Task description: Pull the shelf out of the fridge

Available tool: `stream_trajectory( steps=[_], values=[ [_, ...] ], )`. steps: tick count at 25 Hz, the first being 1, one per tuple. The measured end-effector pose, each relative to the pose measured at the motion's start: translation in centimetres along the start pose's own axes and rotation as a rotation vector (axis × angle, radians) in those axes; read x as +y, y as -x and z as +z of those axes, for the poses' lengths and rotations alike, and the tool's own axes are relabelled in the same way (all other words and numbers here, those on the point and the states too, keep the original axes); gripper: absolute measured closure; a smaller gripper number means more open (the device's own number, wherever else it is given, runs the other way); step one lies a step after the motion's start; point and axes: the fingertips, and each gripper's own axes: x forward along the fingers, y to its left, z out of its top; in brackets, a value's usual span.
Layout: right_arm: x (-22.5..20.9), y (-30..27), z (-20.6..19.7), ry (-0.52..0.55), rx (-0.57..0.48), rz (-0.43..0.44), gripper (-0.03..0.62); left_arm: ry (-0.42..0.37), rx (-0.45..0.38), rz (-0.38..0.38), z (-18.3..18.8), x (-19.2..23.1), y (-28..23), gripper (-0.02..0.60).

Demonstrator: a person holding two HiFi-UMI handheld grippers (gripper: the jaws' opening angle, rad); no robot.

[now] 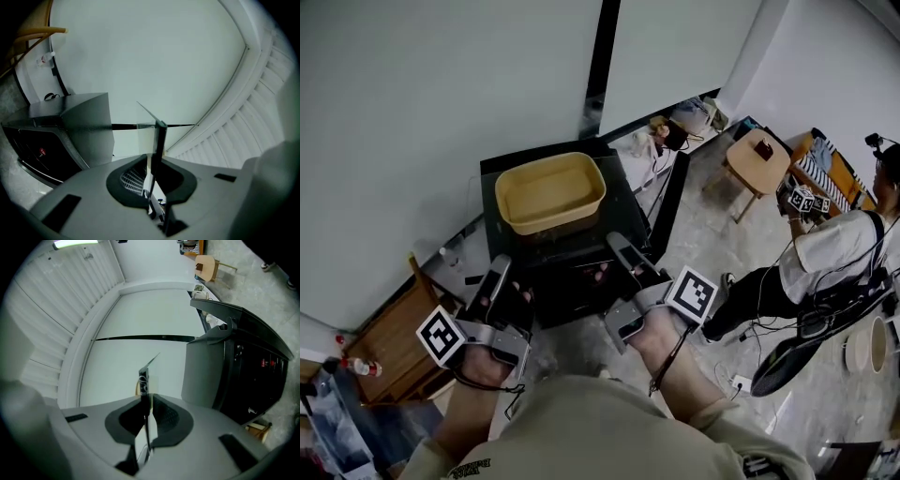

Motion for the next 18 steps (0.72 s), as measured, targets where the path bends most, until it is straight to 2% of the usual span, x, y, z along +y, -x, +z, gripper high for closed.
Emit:
stream_trajectory(
  steps=[5, 18],
  values=[
    [-1.0, 0.4, 0.1, -0.013, 0.007, -0.015, 0.589, 0.007, -0.007, 0.020, -0.4, 0.8, 0.2, 0.552],
    [-1.7, 0.3, -2.6, -0.026, 0.018, -0.020, 0.589, 0.017, -0.022, 0.028, 0.8, 1.4, 2.8, 0.552]
  ],
)
